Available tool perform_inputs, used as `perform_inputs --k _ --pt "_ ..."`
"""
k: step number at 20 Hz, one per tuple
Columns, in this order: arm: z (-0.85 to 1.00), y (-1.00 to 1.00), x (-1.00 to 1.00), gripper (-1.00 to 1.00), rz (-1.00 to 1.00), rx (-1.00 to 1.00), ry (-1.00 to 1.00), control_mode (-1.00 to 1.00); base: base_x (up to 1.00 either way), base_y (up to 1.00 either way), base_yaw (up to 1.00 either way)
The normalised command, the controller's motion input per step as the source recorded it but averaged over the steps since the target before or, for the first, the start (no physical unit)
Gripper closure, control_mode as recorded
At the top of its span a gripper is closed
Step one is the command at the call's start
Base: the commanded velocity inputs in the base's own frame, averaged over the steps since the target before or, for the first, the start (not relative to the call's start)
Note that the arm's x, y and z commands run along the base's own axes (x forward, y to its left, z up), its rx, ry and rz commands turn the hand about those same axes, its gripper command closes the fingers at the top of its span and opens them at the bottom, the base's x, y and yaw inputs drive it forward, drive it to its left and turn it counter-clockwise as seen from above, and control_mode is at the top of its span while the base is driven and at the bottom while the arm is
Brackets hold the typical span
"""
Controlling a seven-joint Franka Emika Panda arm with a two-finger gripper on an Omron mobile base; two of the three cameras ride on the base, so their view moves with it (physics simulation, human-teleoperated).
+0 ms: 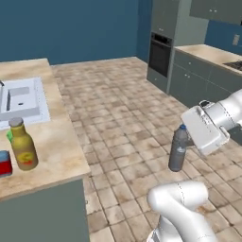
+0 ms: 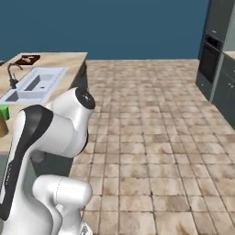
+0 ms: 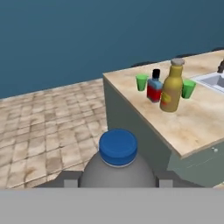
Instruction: Place the drinks on the dining counter in a tight cluster.
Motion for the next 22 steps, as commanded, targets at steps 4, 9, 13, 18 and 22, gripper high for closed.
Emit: perform_inputs --k 4,9,13,18,22 --pt "0.0 0.0 0.0 1.0 0.0 0.0 0.0 1.0 0.0 0.94 -0.34" --pt "0.0 0.0 0.0 1.0 0.0 0.0 0.0 1.0 0.0 0.56 -0.15" --pt "0.0 0.0 0.0 1.0 0.0 0.0 0.0 1.0 0.0 0.46 -0.04" --pt "0.0 0.0 0.0 1.0 0.0 0.0 0.0 1.0 0.0 0.43 0.0" --pt "0.0 0.0 0.0 1.0 0.0 0.0 0.0 1.0 0.0 0.37 0.0"
